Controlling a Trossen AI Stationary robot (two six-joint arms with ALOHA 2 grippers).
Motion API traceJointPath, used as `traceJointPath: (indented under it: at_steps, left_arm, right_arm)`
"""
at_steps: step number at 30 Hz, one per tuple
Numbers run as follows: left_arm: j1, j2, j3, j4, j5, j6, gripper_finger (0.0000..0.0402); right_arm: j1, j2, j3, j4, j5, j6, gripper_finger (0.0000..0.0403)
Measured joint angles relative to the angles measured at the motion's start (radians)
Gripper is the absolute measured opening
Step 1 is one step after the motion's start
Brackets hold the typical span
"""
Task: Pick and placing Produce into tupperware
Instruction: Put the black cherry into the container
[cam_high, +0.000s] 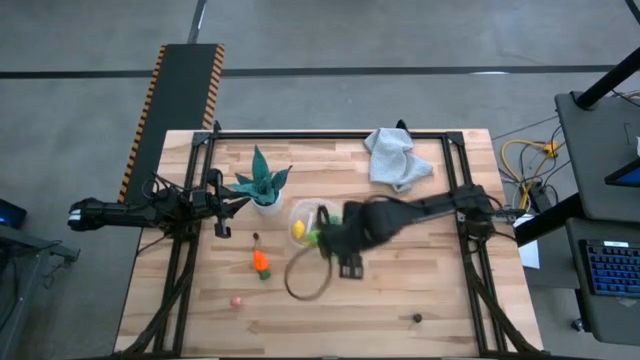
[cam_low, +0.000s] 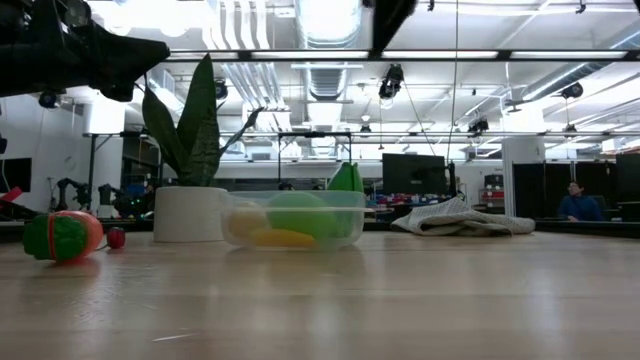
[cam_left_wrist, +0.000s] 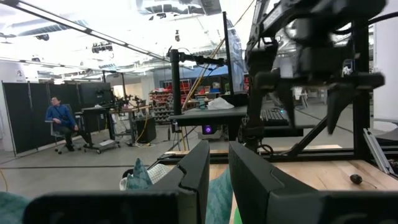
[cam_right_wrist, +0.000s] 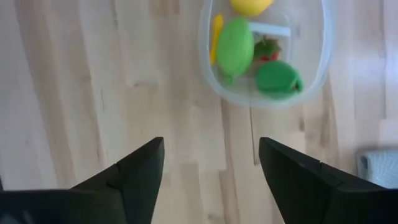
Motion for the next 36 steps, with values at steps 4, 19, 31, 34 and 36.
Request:
traceJointPath:
  at_steps: [4,19,31,34,36]
  left_arm:
    - [0.000,0.000,0.000,0.000,0.000,-0.001,0.0048]
    - [0.000,0.002,0.000,0.000,0.000,-0.003,0.0048]
    - [-0.001,0.002,0.000,-0.009,0.000,-0.010,0.0048]
    - [-0.001,0.005,0.000,-0.010,0.000,-0.011,0.0048]
    - [-0.001,0.004,0.000,-0.009,0.000,-0.012,0.0048]
  right_arm:
    - [0.112,-0.057,-0.015,-0.037,0.096,0.089,0.0248]
    - [0.572,-0.119,-0.075,-0.040,0.344,0.474,0.0236]
    - [0.713,-0.054,-0.258,-0.034,0.349,0.615,0.0237]
    - [0.710,-0.052,-0.319,-0.034,0.352,0.767,0.0247]
    - [0.710,-0.051,-0.356,-0.025,0.335,0.820,0.0258]
